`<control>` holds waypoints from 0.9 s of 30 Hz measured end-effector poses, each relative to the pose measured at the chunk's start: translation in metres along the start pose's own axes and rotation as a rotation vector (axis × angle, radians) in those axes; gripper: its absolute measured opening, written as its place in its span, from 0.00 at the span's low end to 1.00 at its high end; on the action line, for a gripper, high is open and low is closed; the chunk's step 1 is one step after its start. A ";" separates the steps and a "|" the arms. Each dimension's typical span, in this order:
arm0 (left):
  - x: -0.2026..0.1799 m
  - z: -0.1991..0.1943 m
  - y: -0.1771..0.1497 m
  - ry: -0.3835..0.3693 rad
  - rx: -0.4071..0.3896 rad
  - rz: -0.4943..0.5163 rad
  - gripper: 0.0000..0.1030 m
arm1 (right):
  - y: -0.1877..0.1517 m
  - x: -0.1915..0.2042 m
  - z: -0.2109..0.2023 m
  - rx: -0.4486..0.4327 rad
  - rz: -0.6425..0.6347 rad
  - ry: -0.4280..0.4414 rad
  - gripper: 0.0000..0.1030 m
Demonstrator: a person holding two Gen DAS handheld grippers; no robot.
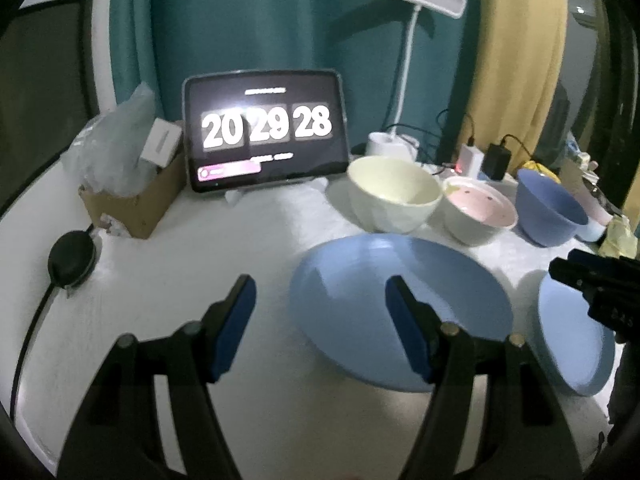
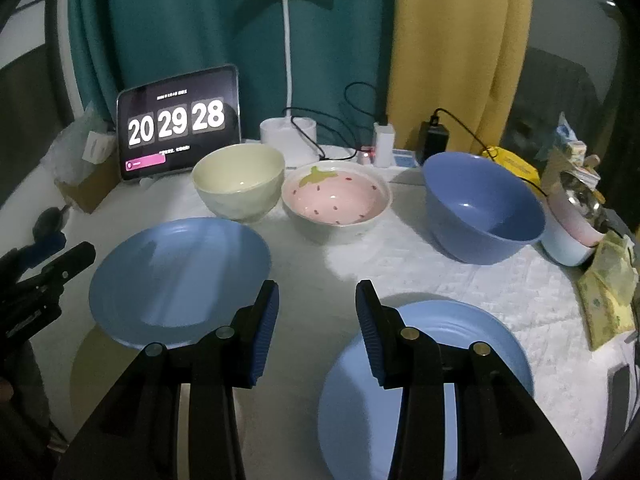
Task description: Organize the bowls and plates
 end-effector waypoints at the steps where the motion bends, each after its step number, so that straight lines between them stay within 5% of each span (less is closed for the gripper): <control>1: 0.002 0.004 -0.001 0.004 0.005 -0.002 0.67 | 0.000 0.001 0.005 0.008 0.000 0.004 0.41; 27: 0.004 0.073 -0.030 -0.020 0.179 0.008 0.66 | -0.014 0.031 0.085 0.165 0.076 0.130 0.41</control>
Point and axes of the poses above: each gripper's, at about its wrist camera, not at the fingertips, and z roughly the way its jaws point, x to its left, y to its top, the point moved 10 cm from there along z, roughly the way its jaws point, and after that the axes turned 13 degrees about y, right-handed, at the moved point
